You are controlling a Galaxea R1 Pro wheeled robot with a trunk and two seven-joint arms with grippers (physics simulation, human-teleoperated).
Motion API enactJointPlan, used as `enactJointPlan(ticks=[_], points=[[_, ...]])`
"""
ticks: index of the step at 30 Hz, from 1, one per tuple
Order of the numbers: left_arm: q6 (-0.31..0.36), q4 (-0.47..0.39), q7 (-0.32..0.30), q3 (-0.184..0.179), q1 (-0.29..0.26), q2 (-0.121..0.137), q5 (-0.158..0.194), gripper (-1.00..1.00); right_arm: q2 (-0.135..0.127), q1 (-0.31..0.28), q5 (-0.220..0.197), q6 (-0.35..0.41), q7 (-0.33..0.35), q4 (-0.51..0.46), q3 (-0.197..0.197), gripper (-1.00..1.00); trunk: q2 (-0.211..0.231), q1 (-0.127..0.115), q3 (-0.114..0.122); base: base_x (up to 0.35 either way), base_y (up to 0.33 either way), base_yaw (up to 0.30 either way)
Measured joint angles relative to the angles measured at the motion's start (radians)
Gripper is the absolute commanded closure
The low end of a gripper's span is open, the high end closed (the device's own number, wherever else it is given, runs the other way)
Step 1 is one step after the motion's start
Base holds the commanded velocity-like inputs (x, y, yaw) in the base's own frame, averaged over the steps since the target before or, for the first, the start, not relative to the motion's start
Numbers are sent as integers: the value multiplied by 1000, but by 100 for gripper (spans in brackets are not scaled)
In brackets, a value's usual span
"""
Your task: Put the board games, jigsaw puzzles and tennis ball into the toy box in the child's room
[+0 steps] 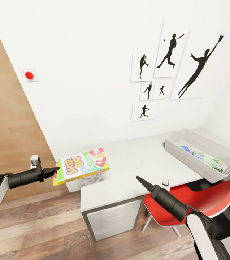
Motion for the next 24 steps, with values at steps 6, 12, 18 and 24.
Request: enactJointPlan(ticks=[6,12,18,24], points=[[-1,0,0,-13,0,0,0,100,0,0,0,0,0,0,1,-100,0,0,10,0,0,0],[-2,0,0,-14,0,1,0,100,0,0,0,0,0,1,1,-100,0,0,20,0,0,0],[-2,0,0,-15,0,0,0,100,0,0,0,0,0,0,1,-100,0,0,30,0,0,0],[-2,0,0,-15,0,1,0,100,0,0,0,0,0,0,0,-100,0,0,40,0,0,0]])
